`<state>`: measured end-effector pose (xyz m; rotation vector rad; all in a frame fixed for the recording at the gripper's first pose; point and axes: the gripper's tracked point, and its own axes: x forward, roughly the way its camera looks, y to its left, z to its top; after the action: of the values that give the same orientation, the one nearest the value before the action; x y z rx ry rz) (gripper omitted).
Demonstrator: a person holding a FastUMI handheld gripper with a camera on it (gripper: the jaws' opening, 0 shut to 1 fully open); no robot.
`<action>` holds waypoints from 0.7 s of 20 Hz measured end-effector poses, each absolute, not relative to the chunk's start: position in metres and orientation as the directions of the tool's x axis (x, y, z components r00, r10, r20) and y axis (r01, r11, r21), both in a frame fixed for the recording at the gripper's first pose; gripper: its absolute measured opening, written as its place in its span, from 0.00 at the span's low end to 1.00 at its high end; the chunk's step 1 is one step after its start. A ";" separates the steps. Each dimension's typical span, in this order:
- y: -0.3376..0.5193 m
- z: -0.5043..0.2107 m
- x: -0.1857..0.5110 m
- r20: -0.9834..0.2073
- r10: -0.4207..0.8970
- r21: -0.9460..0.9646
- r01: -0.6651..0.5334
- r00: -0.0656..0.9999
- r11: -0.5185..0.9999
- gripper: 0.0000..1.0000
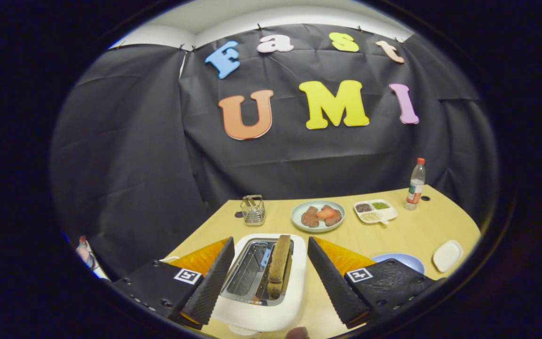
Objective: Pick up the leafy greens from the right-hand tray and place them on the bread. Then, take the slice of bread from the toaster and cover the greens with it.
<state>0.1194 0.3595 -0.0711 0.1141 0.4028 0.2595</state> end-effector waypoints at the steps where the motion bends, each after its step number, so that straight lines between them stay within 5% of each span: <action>1: 0.362 -0.075 0.123 -0.385 0.271 0.159 -0.226 0.882 0.961 0.95; 5: 0.368 -0.088 0.127 -0.418 0.267 0.164 -0.217 0.868 0.962 0.90; 9: 0.368 -0.107 0.132 -0.466 0.225 0.154 -0.172 0.856 0.973 0.69; 14: 0.357 -0.118 0.131 -0.520 0.210 0.181 -0.134 0.828 0.974 0.18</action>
<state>0.1314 0.3573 -0.1183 0.1396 0.5669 0.1832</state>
